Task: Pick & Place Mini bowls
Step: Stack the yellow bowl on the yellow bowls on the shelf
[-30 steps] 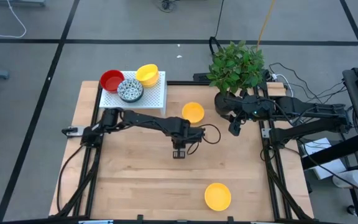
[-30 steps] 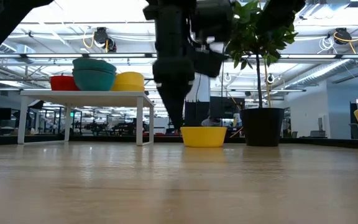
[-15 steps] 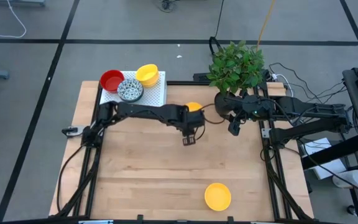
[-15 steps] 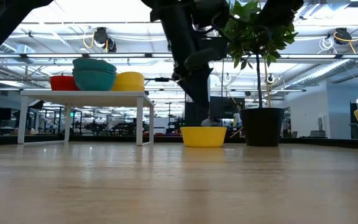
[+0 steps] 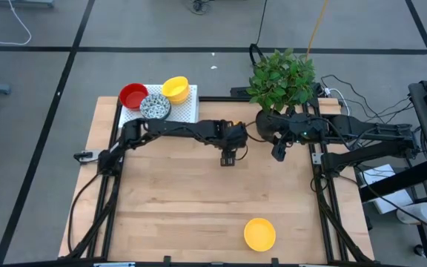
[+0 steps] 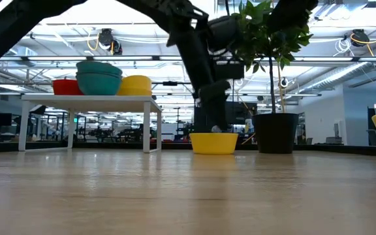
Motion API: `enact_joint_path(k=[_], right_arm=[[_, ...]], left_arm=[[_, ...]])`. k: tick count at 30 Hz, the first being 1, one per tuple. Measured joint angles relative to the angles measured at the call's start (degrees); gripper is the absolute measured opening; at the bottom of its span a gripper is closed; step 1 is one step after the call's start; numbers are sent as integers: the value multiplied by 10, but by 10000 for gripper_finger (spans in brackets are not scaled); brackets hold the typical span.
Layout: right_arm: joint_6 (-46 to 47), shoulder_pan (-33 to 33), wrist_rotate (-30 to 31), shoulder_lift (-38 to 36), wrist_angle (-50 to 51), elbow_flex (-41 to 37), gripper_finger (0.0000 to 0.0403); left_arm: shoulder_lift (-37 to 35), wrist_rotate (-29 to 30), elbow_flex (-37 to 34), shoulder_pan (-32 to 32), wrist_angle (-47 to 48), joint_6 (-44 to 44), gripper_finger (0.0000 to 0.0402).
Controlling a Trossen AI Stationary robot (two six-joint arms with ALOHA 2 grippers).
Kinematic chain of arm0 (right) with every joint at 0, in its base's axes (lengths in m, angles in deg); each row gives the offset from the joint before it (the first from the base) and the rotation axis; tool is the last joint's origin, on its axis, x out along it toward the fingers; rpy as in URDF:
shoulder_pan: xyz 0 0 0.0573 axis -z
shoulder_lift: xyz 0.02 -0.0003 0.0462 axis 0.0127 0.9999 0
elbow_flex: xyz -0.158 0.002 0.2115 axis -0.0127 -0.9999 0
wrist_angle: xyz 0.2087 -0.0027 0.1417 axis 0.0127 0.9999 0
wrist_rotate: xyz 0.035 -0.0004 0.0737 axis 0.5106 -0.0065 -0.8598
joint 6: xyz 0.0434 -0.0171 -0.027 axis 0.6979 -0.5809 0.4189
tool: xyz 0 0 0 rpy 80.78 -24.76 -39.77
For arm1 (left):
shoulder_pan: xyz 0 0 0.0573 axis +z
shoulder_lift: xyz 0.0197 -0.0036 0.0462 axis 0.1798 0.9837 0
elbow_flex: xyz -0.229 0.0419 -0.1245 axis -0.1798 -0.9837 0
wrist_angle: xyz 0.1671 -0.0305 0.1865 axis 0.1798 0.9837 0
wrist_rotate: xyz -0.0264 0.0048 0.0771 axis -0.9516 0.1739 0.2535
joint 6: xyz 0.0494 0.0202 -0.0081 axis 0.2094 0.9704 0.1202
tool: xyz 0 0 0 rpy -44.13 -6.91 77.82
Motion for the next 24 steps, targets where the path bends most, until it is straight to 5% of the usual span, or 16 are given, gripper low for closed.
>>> enact_joint_path(k=[19,24], right_arm=[[-1,0,0,0,0,0,150],[-1,0,0,0,0,0,150]], left_arm=[[54,-4,-1,33,48,-83,227],[54,-3,-1,28,55,-81,179]])
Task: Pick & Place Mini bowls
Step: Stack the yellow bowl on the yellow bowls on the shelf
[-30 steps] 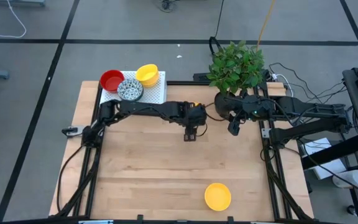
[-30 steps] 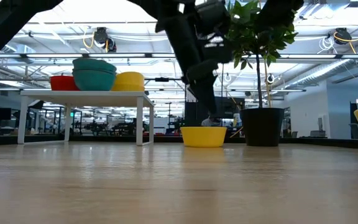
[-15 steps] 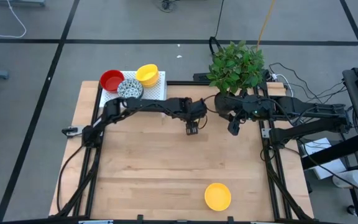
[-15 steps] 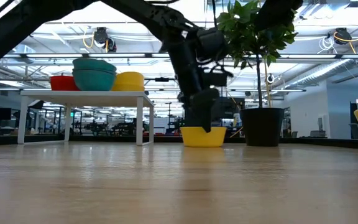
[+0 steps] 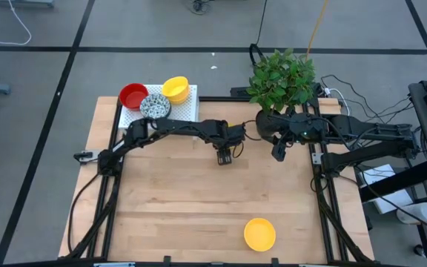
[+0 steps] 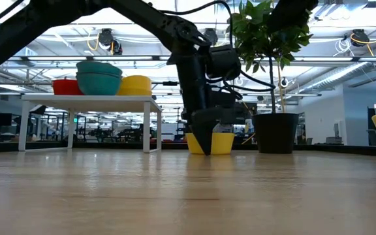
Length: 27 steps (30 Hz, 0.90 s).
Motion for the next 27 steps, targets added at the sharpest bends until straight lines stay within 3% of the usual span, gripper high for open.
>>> enact_joint_path(k=[6,8,18,23,27], right_arm=[[0,0,0,0,0,0,150],[0,0,0,0,0,0,150],[0,0,3,0,-8,0,150],[-1,0,3,0,-48,0,150],[-2,0,4,0,-90,0,150]], left_arm=[[0,0,0,-2,0,-13,42],[0,2,0,-3,1,-34,13],[-93,-1,0,-20,5,-30,9],[-173,1,0,-13,9,49,15],[-245,36,1,5,14,124,6]])
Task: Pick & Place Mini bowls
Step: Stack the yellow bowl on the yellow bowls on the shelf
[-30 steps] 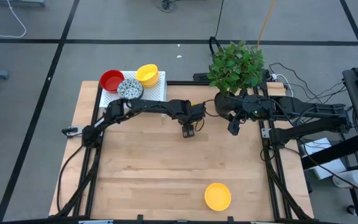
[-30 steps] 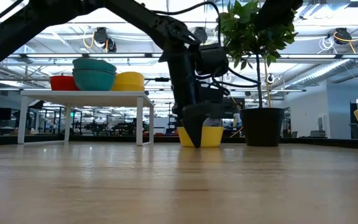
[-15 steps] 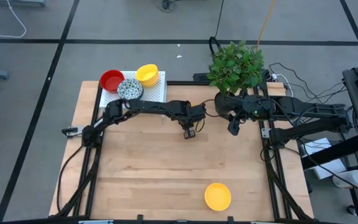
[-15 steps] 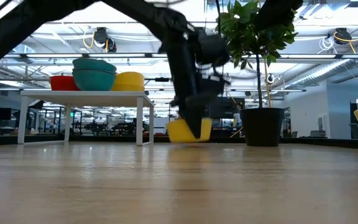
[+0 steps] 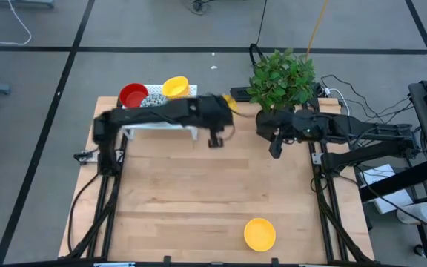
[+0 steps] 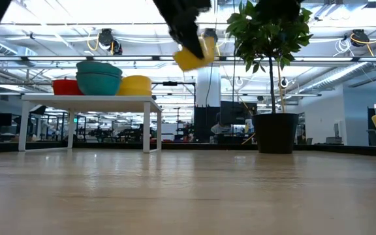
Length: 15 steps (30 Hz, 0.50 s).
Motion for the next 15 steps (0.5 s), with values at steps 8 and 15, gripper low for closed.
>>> enact_joint_path(k=[8,15], right_arm=[[0,2,40,0,-87,0,150],[-2,15,45,1,-115,0,150]], left_arm=[[-89,66,0,93,7,62,23],[-89,66,0,191,84,24,14]])
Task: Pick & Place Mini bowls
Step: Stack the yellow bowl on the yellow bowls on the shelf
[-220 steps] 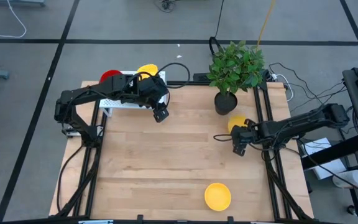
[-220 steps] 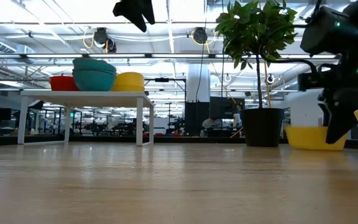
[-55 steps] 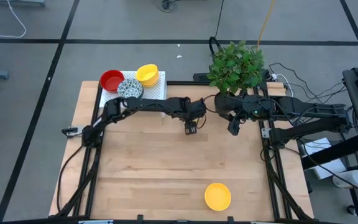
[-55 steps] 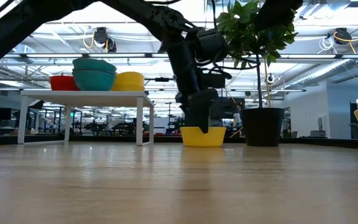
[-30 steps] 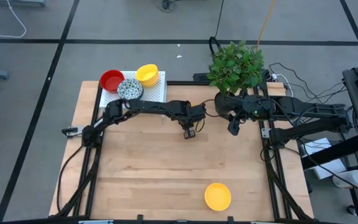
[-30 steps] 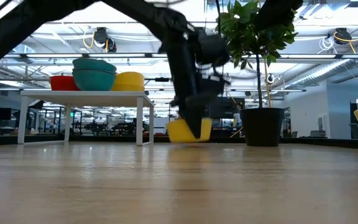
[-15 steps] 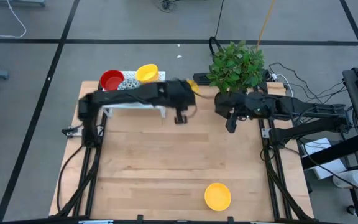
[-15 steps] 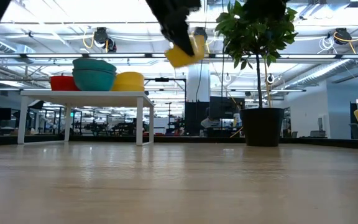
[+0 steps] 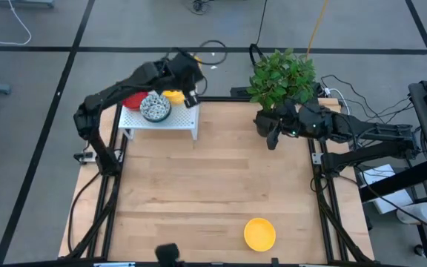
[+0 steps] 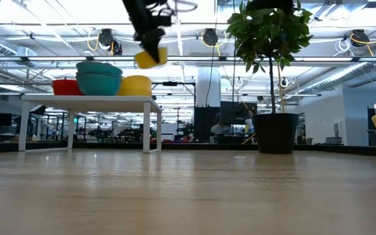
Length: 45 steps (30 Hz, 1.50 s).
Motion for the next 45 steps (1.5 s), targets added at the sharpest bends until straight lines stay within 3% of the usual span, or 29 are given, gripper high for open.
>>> enact_joint_path(k=[4,9,15,19,28,37,45], right_arm=[[2,5,0,6,-3,0,150],[2,15,-1,13,-4,0,150],[2,26,-1,18,-4,0,150],[2,32,-1,22,-5,0,150],[1,43,-2,31,-4,0,150],[0,43,-3,36,-3,0,150],[0,43,-4,36,-3,0,150]], left_arm=[[7,-14,-1,36,64,-15,19],[11,-79,0,57,111,-31,7],[11,-86,0,67,120,-27,22],[16,-145,0,79,145,-21,9],[53,-123,0,95,146,-23,27],[65,-95,0,95,145,-44,9],[64,-84,0,97,147,-70,91]])
